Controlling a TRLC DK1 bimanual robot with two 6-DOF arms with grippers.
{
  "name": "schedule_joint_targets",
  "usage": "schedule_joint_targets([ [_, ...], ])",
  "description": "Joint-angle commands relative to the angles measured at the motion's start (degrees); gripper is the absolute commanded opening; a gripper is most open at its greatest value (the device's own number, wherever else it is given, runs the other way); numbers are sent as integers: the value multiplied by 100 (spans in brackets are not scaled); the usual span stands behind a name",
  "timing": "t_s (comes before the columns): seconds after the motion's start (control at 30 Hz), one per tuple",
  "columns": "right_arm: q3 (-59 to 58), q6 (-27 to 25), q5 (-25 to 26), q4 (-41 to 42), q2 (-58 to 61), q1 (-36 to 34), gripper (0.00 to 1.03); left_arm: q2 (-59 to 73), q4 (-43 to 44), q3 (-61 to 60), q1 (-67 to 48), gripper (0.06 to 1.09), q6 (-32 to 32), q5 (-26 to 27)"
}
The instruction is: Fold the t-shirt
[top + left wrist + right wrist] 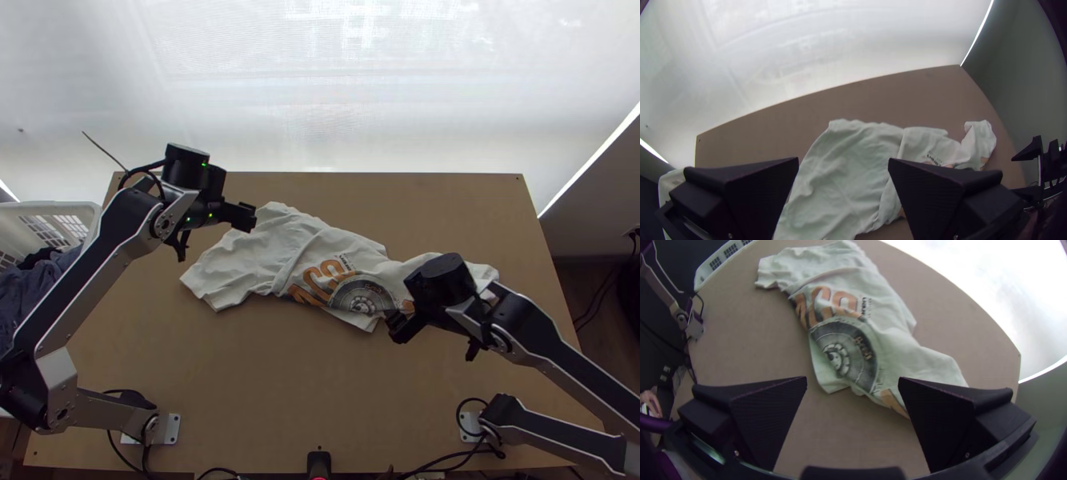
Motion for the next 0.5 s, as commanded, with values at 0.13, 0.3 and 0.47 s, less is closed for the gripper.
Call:
schedule_joint_targets([
  [0.13,-392,62,-459,393,1431,815,98,-673,-784,-1325,633,104,61,389],
  [0.3,-559,150,-670,903,1739,806,92,-761,-925,-1422,712,104,61,389],
  [0.47,-788,317,-661,1289,2029,754,92,-831,-960,-1510,747,104,78,389],
])
